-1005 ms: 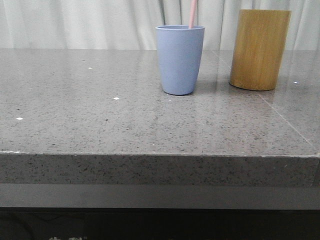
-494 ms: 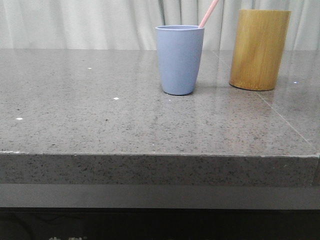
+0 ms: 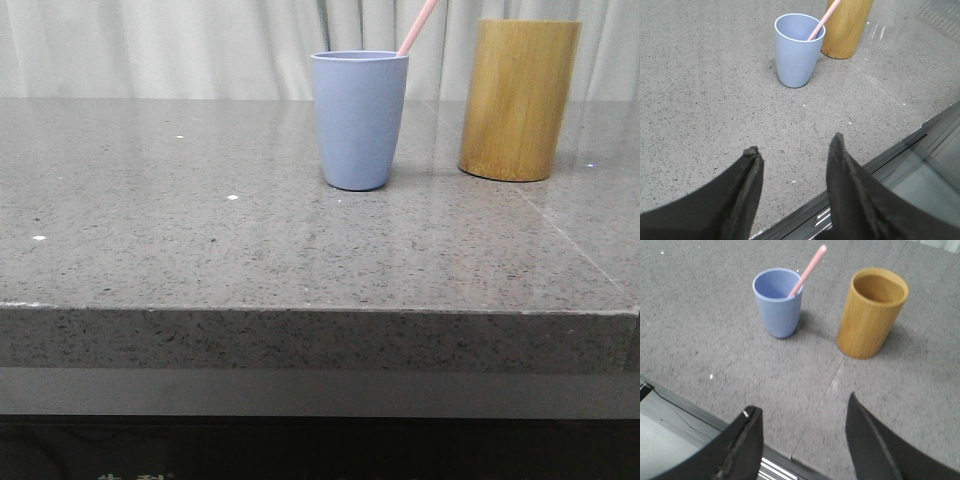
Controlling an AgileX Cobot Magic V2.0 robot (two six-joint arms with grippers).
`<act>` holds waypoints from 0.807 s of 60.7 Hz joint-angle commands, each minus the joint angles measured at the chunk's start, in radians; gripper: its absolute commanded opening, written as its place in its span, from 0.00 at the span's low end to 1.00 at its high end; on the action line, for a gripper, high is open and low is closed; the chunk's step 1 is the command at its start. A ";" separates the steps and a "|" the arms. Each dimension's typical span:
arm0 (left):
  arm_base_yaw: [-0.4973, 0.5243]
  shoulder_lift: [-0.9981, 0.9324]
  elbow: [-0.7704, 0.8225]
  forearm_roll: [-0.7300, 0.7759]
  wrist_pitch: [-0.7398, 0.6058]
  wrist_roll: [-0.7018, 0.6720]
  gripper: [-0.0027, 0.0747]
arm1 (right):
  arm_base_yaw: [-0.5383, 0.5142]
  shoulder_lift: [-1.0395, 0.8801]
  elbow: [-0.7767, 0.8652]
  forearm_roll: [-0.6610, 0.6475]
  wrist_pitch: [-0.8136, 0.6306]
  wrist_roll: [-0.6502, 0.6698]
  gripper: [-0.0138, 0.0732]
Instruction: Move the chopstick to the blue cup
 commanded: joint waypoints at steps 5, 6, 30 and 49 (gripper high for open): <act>-0.006 -0.004 -0.028 -0.016 -0.074 -0.007 0.44 | 0.001 -0.154 0.106 -0.016 -0.047 0.003 0.62; -0.006 -0.004 -0.028 -0.016 -0.074 -0.007 0.44 | 0.001 -0.173 0.120 -0.018 -0.045 0.003 0.62; -0.006 -0.004 -0.028 -0.016 -0.074 -0.007 0.26 | 0.001 -0.321 0.195 -0.036 0.003 0.003 0.40; -0.006 -0.004 -0.028 0.038 -0.074 0.001 0.01 | 0.001 -0.321 0.195 -0.038 0.014 0.003 0.08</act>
